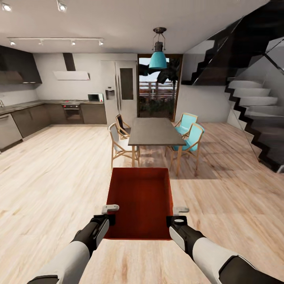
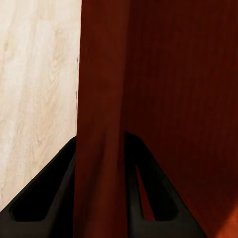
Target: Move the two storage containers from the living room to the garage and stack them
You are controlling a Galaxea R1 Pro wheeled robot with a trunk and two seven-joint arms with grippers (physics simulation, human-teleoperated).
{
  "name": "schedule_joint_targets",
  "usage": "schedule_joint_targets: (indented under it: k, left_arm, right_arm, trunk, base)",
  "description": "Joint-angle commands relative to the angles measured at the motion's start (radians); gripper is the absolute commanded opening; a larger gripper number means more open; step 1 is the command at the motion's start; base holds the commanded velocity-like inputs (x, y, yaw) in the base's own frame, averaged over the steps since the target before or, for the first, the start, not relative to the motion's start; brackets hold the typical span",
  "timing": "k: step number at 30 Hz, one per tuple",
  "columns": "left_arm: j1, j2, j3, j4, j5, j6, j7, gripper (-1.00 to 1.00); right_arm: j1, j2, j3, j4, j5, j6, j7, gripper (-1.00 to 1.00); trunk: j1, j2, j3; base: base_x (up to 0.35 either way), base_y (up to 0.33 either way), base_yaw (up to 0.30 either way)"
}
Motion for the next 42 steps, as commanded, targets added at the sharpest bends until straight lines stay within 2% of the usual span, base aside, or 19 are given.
schedule_joint_targets:
  k: [1,42]
  left_arm:
    - [0.001,0.003,0.009,-0.001,-0.031,0.011,0.007,-1.00]
    - [0.001,0.003,0.009,-0.001,-0.031,0.011,0.007,-1.00]
  right_arm:
    - [-0.002,-0.001,-0.027,-0.032,0.015,0.005,-0.001,-1.00]
    - [-0.002,-0.004,-0.027,-0.032,0.015,0.005,-0.001,-1.00]
  trunk:
    - [0.001,-0.002,-0.002]
    - [0.001,-0.002,-0.002]
  base:
    - [0.000,0.000,-0.288]
    - [0.000,0.000,-0.288]
